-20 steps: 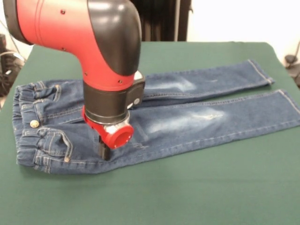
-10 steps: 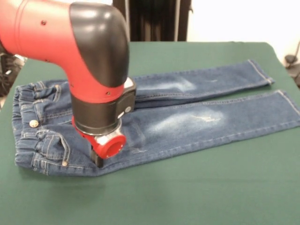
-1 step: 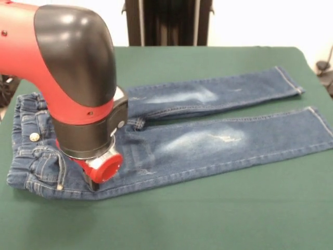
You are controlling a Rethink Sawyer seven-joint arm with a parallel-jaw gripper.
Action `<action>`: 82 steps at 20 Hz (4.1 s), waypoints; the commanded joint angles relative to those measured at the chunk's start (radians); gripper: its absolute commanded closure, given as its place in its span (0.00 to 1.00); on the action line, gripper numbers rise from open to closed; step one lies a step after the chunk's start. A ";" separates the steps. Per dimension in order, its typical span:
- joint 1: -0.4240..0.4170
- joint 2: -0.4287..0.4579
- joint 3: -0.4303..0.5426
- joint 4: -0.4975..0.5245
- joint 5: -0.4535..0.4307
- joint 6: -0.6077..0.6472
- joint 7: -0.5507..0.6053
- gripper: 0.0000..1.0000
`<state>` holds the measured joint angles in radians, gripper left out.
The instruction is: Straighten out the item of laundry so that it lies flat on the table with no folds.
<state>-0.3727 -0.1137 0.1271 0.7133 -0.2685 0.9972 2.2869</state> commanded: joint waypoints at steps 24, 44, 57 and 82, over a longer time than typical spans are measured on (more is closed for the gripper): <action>0.003 -0.138 0.069 0.217 -0.013 -0.060 -0.179 1.00; -0.011 -0.140 0.059 0.366 -0.014 -0.203 -0.050 1.00; -0.019 -0.085 0.074 0.342 -0.025 -0.254 -0.058 1.00; 0.011 0.049 0.128 -0.177 -0.092 0.079 -0.362 1.00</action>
<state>-0.3890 -0.1165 0.1358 0.7453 -0.2996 0.9414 2.2760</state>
